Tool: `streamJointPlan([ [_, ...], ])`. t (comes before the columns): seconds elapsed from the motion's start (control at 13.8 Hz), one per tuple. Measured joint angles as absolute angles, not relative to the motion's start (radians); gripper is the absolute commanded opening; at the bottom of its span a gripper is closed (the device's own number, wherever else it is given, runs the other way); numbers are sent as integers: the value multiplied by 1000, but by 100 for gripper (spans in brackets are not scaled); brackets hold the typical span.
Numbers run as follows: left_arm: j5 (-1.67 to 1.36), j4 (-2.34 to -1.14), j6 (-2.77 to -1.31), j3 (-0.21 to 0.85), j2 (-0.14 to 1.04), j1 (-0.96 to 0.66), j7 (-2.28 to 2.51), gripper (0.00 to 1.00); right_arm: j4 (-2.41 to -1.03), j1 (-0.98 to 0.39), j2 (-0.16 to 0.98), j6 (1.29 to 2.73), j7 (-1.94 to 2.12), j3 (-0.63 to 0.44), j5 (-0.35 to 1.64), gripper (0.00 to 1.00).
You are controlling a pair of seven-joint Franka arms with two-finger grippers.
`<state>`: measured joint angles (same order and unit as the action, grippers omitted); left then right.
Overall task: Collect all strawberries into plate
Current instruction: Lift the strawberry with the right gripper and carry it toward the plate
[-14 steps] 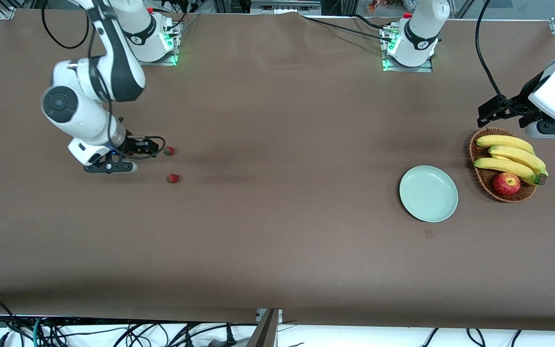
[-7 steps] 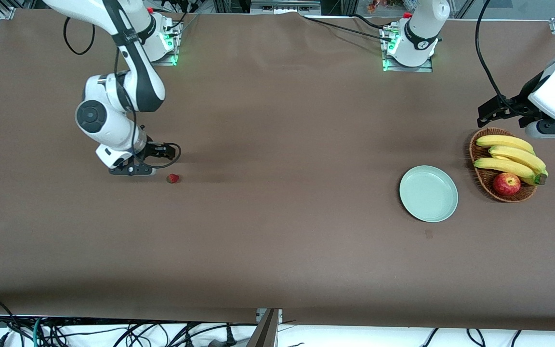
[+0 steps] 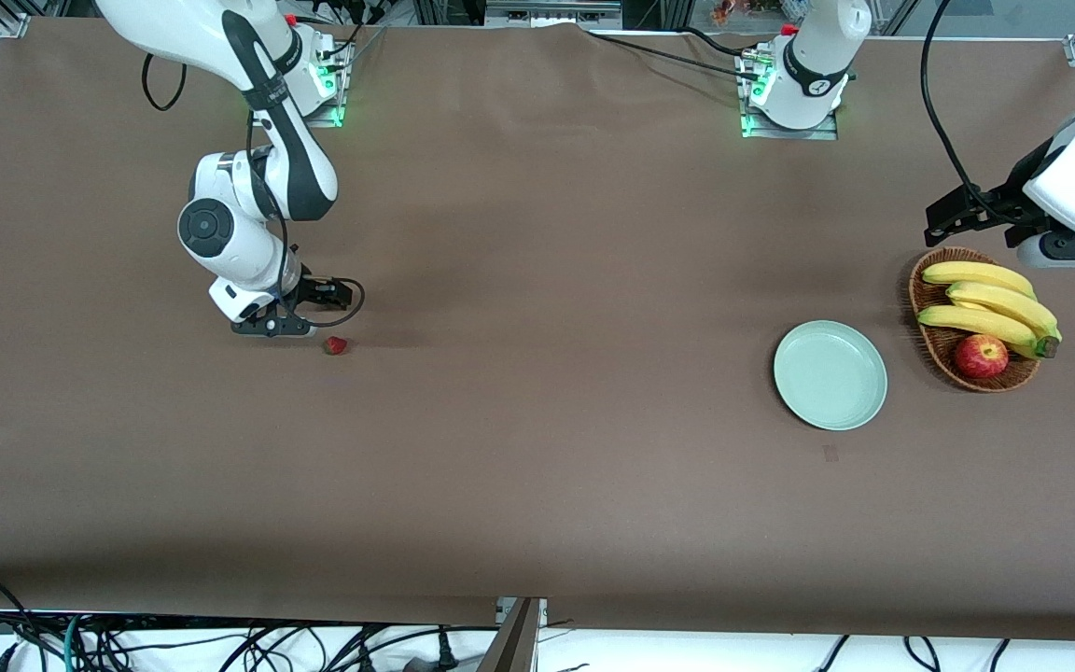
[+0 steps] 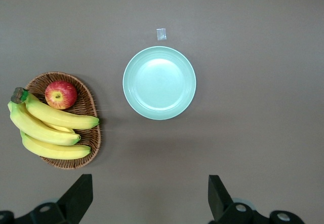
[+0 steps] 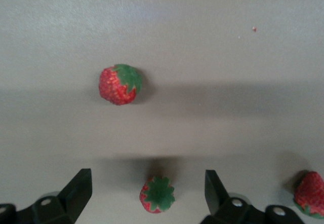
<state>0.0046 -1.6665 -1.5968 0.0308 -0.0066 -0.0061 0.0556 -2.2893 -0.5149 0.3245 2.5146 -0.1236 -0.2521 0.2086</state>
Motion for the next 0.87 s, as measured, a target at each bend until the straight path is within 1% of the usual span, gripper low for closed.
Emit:
streamJointPlan([
  [0.29, 5, -1667, -1597, 31, -7, -6, 56, 100, -2332, -515, 325, 2550, -124, -249, 233, 89],
  [0.44, 5, -1667, -1597, 31, -7, -6, 56, 100, -2359, -515, 329, 2591, -124, -240, 241, 75],
  [0.51, 5, -1667, -1597, 31, -7, -6, 56, 100, -2368, -515, 333, 2608, -125, -233, 246, 66],
  [0.8, 5, -1667, -1596, 31, -7, -7, 56, 100, -2381, -515, 339, 2631, -125, -226, 251, 25],
  [0.87, 5, -1667, -1592, 31, -7, -7, 56, 100, -2381, -515, 339, 2632, -125, -226, 252, 19],
])
